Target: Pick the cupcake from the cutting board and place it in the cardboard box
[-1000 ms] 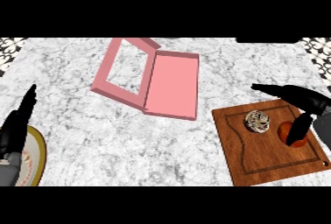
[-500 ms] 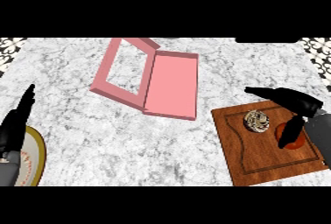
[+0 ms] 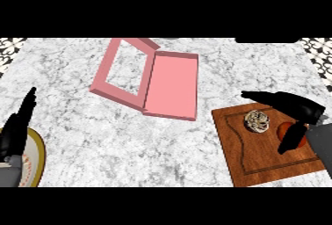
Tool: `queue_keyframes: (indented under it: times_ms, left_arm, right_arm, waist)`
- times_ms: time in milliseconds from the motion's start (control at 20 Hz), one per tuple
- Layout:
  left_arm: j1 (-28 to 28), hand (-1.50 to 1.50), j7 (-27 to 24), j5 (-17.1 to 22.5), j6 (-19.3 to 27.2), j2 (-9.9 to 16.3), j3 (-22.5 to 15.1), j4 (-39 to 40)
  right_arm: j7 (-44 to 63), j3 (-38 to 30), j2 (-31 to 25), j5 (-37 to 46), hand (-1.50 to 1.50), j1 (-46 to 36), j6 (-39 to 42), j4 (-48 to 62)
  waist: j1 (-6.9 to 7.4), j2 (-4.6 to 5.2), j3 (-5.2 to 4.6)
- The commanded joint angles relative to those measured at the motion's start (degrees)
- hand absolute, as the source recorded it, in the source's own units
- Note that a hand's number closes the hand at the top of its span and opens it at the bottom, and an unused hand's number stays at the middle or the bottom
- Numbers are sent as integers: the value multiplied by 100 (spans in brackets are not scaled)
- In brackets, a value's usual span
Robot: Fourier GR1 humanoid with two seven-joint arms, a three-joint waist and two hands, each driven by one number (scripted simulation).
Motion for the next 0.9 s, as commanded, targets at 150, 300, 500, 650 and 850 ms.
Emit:
queue_keyframes:
  times_ms: [150, 300, 500, 650, 850]
  left_arm:
    - [-74, 0, 290, -216, -36, -157, 26, -213]
    - [246, 0, 106, -107, -256, -76, 187, -466]
    - [57, 0, -87, -287, -311, -102, 395, -97]
    - [-198, 0, -104, -358, -166, -272, 237, 174]
    - [-3, 0, 54, -429, -165, -393, 183, -134]
  right_arm:
    - [692, 198, 321, 532, -150, 301, 169, -413]
    - [794, 237, 522, 810, -150, 238, 6, 8]
    - [540, -16, 599, 1059, -150, -35, -197, 448]
    - [282, 62, 840, 1343, 150, 32, -1523, 768]
    - [93, -196, 996, 1519, 150, -474, -2162, 1514]
  waist:
    - [8, 6, 2]
    - [36, 9, 2]
    - [29, 12, 3]
    - [17, 30, 4]
    - [71, 27, 6]
